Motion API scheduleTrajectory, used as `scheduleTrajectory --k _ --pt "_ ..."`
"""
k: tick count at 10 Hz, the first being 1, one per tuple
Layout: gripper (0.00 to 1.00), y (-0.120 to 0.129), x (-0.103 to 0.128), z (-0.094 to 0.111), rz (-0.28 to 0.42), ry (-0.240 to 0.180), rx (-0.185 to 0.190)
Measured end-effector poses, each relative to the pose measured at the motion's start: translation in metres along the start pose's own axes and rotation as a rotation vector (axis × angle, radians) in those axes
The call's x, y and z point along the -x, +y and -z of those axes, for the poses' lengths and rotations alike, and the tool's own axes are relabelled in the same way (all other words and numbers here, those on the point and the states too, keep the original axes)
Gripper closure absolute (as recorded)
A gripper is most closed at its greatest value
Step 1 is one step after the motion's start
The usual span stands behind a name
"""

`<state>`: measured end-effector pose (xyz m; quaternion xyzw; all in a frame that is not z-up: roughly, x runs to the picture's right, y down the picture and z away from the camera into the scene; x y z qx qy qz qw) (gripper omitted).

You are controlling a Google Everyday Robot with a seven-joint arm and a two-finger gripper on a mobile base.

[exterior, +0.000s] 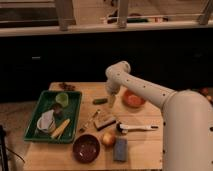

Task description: Place pepper in purple bowl

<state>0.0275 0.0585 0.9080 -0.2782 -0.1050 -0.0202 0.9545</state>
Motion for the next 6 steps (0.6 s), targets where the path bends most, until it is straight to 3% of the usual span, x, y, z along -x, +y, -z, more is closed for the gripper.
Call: scheduleTrajectory --k 6 --pt "0.2 0.0 0.011 -0.026 0.08 -0.025 0.026"
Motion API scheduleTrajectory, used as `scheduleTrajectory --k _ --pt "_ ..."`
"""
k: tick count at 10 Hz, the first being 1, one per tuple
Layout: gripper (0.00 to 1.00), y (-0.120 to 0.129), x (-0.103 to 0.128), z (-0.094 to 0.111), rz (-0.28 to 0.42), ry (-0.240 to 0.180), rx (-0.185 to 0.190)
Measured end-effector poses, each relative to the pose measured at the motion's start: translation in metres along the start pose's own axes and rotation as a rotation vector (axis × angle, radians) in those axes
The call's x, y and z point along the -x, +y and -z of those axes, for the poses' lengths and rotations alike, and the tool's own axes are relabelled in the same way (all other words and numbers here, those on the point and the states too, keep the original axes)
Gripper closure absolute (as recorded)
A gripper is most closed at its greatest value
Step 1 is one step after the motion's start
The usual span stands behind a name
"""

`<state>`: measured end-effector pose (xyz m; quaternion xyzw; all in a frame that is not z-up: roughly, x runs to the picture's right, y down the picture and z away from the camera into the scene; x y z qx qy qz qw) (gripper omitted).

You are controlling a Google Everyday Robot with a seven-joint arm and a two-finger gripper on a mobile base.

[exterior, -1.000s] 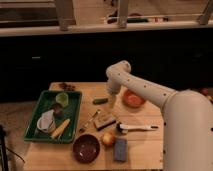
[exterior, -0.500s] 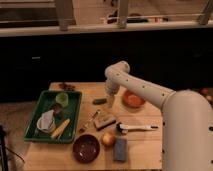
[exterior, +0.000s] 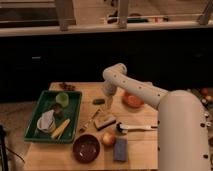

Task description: Place pepper in purple bowl

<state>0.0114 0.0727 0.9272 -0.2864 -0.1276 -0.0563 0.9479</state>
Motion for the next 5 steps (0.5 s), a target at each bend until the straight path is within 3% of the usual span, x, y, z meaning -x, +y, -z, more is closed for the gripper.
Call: scheduleTrajectory --k 2,5 --pt "0.24 0.002 0.001 -0.009 0.012 -0.005 0.017" --pt "0.51 0.003 0.004 -0.019 0.028 -0.015 0.041"
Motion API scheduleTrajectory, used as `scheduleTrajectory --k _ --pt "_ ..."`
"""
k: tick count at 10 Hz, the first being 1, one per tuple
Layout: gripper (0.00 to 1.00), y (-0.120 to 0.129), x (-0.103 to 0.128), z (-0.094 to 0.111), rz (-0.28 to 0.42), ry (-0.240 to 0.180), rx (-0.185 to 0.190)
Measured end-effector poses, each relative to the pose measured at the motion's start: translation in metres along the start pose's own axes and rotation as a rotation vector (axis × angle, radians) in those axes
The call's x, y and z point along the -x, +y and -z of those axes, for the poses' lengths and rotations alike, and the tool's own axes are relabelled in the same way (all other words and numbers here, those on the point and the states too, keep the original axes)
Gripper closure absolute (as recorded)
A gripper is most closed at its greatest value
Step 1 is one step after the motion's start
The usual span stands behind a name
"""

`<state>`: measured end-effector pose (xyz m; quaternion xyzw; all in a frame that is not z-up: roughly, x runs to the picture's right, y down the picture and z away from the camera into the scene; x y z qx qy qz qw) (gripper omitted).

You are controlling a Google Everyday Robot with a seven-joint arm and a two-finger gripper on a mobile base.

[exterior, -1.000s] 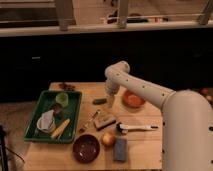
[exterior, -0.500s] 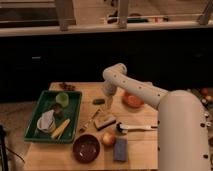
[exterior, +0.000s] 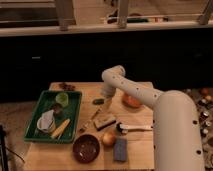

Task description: Place pepper in purple bowl

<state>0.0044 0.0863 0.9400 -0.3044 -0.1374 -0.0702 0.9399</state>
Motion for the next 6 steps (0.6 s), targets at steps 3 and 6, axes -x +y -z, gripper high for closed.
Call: scheduleTrajectory --k 3,6 --pt "0.81 0.0021 -0.0007 -0.0074 0.002 -0.01 0.02" --pt "0.94 0.0028 -0.0006 -0.0094 0.002 -0.02 0.019"
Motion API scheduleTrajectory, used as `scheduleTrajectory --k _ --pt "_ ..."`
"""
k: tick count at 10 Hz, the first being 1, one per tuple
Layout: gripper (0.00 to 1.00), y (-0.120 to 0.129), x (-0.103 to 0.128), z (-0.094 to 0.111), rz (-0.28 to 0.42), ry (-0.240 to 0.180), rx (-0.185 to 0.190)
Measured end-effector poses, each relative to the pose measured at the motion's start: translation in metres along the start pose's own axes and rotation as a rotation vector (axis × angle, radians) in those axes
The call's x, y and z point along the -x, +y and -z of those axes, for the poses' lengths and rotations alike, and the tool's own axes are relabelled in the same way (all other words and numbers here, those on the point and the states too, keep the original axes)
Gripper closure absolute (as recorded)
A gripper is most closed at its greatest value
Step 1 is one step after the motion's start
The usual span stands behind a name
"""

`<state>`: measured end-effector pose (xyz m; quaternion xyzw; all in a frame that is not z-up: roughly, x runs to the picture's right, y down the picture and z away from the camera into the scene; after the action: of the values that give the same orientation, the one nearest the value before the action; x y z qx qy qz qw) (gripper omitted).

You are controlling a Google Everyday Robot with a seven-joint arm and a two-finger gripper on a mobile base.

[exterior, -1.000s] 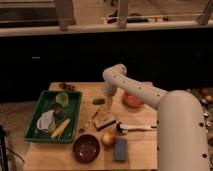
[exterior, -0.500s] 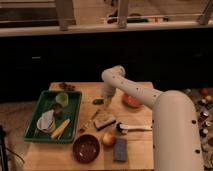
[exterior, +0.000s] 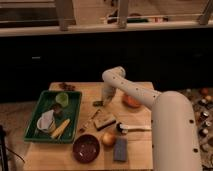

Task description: Place pepper in purple bowl

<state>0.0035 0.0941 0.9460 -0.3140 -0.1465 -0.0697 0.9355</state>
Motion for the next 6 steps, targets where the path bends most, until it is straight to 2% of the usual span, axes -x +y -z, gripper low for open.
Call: scheduleTrajectory --k 2,6 --pt "0.94 0.004 -0.001 0.009 0.006 -0.011 -0.011" --pt "0.94 0.008 0.001 0.06 0.041 -0.053 -0.072"
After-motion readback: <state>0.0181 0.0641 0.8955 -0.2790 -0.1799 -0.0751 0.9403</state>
